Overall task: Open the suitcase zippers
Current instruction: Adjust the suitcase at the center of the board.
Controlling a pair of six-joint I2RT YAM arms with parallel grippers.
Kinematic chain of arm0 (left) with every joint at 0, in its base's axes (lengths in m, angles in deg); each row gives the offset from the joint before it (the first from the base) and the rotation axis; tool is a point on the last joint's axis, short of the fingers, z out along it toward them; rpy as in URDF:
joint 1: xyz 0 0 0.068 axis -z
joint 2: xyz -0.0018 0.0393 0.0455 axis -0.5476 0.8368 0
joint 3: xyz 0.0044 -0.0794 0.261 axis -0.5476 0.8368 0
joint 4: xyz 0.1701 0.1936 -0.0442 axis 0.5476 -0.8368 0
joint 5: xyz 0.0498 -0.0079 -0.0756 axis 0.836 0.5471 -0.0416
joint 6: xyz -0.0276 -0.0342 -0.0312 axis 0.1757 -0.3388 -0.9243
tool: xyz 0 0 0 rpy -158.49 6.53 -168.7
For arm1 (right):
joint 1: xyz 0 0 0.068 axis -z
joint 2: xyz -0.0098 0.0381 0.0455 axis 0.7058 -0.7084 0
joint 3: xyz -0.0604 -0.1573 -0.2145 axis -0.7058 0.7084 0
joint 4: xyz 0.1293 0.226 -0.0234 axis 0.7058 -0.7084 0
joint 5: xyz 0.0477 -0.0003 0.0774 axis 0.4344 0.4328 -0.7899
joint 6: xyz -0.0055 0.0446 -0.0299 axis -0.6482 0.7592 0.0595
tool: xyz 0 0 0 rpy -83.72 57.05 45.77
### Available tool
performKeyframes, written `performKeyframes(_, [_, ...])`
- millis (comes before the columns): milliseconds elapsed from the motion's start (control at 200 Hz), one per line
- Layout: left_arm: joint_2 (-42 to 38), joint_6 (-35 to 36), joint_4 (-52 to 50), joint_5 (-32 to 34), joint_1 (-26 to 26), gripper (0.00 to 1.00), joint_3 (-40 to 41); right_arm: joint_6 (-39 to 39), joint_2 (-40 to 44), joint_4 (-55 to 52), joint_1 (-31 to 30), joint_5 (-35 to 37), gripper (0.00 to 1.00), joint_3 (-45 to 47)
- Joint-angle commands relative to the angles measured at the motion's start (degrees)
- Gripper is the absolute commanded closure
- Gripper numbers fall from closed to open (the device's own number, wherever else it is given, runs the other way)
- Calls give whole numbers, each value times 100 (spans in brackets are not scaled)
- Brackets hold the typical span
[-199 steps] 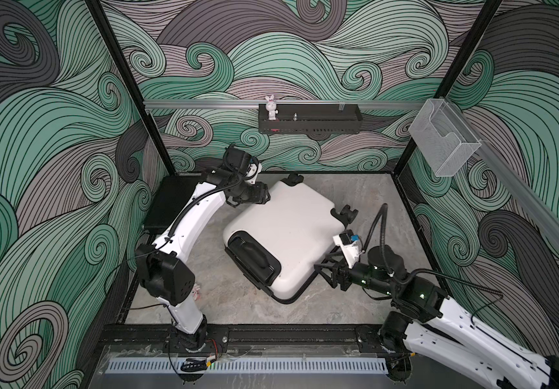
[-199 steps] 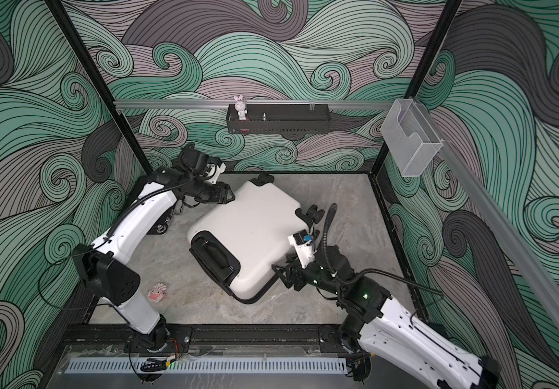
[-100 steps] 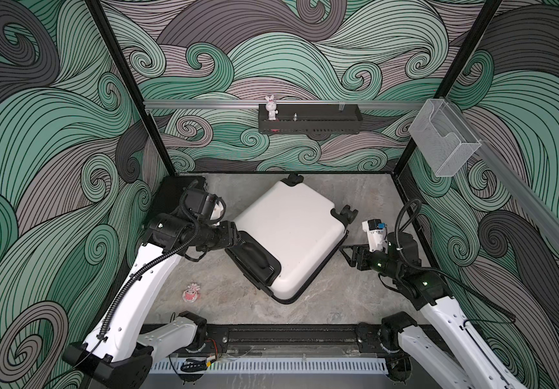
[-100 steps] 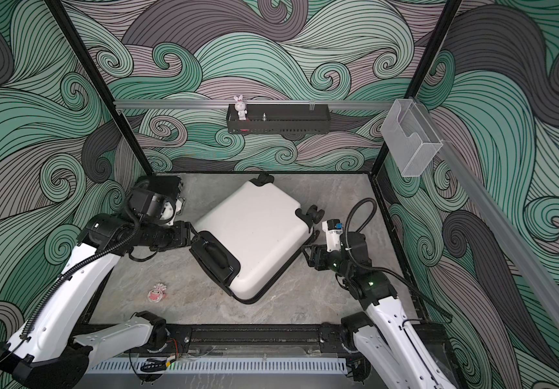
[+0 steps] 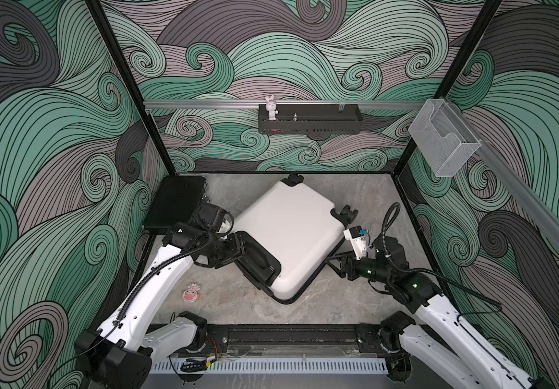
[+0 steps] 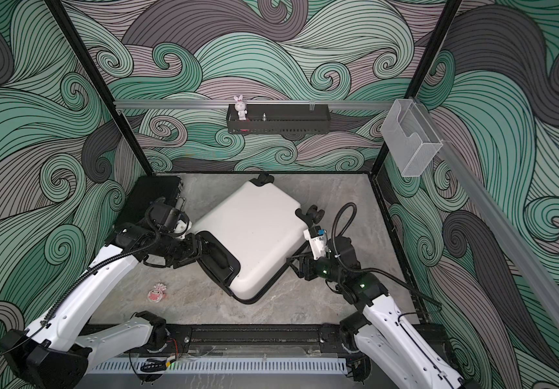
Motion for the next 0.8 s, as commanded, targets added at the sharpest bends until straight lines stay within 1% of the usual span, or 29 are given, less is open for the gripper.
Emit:
performKeyframes(0, [255, 29, 268, -232, -6, 37, -25, 48, 22, 314, -333, 335, 40, 84])
performKeyframes(65, [426, 45, 308, -198, -6, 37, -61, -66, 107, 235, -342, 479, 39, 74])
performKeyframes(105, [507, 89, 324, -119, -8, 39, -72, -196, 218, 146, -328, 624, 38, 54])
performKeyframes(150, [579, 123, 312, 6, -19, 44, -87, -314, 367, 50, -265, 749, 37, 49])
performKeyframes(200, [649, 198, 239, 197, -36, 51, -142, -392, 508, -37, -133, 808, 36, 55])
performKeyframes(230, [705, 262, 170, 332, -37, 55, -194, -426, 601, -76, 34, 819, 36, 89])
performKeyframes(330, [859, 547, -97, 684, -121, 63, -455, -433, 800, -82, 663, 897, 38, 268])
performKeyframes(440, [1018, 951, -251, 815, -355, 68, -746, -508, 930, -5, 1157, 1248, 39, 497])
performKeyframes(480, [1079, 1105, -269, 857, -447, 70, -838, -399, 953, 158, 1299, 1312, 40, 600])
performKeyframes(560, [1243, 1394, -328, 943, -605, 71, -1015, -463, 973, 724, 1453, 932, 43, 857])
performKeyframes(640, [1453, 1692, -437, 947, -801, 73, -1243, -483, 953, 831, 1454, 793, 44, 948])
performKeyframes(706, [1650, 1952, -547, 953, -974, 75, -1468, -548, 1006, 982, 1456, 507, 45, 1074])
performKeyframes(741, [1794, 2123, -656, 945, -1075, 77, -1624, -612, 1078, 1177, 1452, 222, 45, 1197])
performKeyframes(796, [2082, 2371, -901, 945, -1205, 78, -1927, -677, 1177, 1389, 1454, -24, 48, 1349])
